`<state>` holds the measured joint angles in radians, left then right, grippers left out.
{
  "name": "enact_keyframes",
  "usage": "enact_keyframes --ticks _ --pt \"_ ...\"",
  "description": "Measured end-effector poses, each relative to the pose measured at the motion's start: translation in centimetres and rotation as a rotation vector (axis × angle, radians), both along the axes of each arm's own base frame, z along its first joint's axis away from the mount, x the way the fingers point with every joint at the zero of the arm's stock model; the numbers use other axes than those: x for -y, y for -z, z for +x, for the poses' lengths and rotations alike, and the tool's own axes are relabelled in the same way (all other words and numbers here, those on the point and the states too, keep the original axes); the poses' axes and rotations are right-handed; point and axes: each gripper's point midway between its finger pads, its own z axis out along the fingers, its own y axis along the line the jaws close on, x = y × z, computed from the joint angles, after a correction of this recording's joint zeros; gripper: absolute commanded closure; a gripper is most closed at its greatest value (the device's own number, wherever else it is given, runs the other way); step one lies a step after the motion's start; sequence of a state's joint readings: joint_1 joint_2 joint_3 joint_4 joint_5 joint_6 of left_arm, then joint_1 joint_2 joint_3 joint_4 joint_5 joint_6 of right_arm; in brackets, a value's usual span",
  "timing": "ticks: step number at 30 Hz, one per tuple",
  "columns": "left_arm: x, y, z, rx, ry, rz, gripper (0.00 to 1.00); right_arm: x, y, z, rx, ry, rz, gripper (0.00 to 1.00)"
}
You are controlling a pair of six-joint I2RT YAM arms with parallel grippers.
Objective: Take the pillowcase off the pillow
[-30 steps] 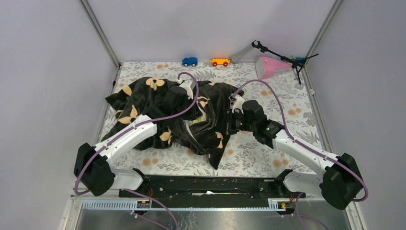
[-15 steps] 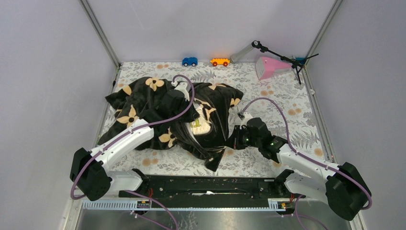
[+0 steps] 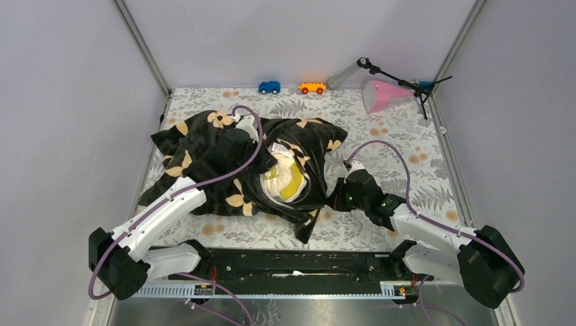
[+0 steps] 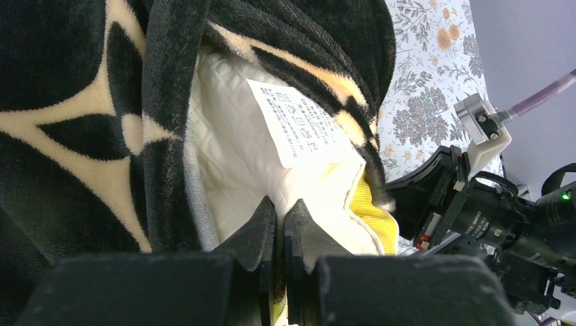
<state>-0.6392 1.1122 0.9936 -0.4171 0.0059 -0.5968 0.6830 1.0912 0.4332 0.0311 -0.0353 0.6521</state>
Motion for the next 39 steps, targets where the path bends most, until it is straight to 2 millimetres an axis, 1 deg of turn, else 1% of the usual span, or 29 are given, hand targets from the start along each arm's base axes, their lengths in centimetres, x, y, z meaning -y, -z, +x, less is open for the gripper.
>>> enact_keyframes --ticks 2,6,9,11,14,17,21,23,25,26,27,29,31,32,36,37,38,39 --pt "-0.1 -0.1 -0.2 0.000 0.004 -0.001 1.00 0.4 0.1 0.3 0.004 0.027 -0.015 1.00" --pt "-0.2 -0.3 -0.5 -0.001 0.008 -0.004 1.00 1.7 0.1 1.2 0.017 0.129 -0.060 1.00" --pt "-0.6 -0.7 -1.2 -0.006 0.013 -0.004 1.00 2.7 -0.5 2.1 0.043 0.217 -0.076 1.00" --pt "-0.7 -1.2 -1.5 0.000 0.016 -0.010 1.00 3.3 -1.1 2.6 0.066 0.272 -0.074 0.97" --pt "-1.0 -2.3 -2.1 0.017 0.025 -0.022 1.00 4.1 -2.0 3.3 0.094 0.339 -0.065 0.98" --pt "-1.3 -2.8 -2.7 0.029 0.035 -0.028 1.00 4.7 -2.6 4.1 0.104 0.385 -0.044 1.00" --pt "-1.4 -3.2 -3.0 0.036 0.043 -0.033 1.00 5.4 -2.7 5.1 0.091 0.408 -0.013 1.00" --pt "-1.4 -3.2 -3.0 0.038 0.045 -0.033 1.00 5.1 -2.7 4.9 0.083 0.362 -0.011 0.92" --pt "-1.3 -2.8 -3.1 0.040 0.053 -0.039 1.00 4.8 -2.7 4.6 0.084 0.301 -0.016 0.77" --pt "-1.2 -2.3 -3.2 0.036 0.061 -0.044 1.00 4.6 -2.7 4.4 0.086 0.272 -0.019 0.69" --pt "-1.1 -1.7 -3.3 0.028 0.069 -0.047 1.00 4.6 -2.8 4.1 0.089 0.239 -0.024 0.64" --pt "-0.8 -0.5 -3.4 0.014 0.084 -0.058 1.00 4.4 -3.3 3.5 0.101 0.185 -0.024 0.61" --pt "-0.3 0.9 -3.5 -0.008 0.108 -0.068 1.00 4.1 -4.2 2.9 0.126 0.125 -0.008 0.51" --pt "-0.1 1.5 -3.6 -0.020 0.118 -0.069 1.00 3.8 -4.7 2.6 0.136 0.091 0.012 0.48" --pt "1.0 3.4 -3.8 -0.072 0.160 -0.077 1.00 1.3 -6.8 0.8 0.155 -0.079 0.129 0.29" --pt "1.1 3.7 -3.8 -0.080 0.164 -0.081 1.00 0.6 -7.2 0.3 0.154 -0.120 0.148 0.24" --pt "1.3 3.9 -3.8 -0.088 0.172 -0.084 1.00 0.2 -7.5 -0.1 0.155 -0.150 0.157 0.15" --pt "1.5 3.9 -3.8 -0.088 0.178 -0.091 1.00 -0.3 -7.7 -0.5 0.158 -0.179 0.162 0.10"
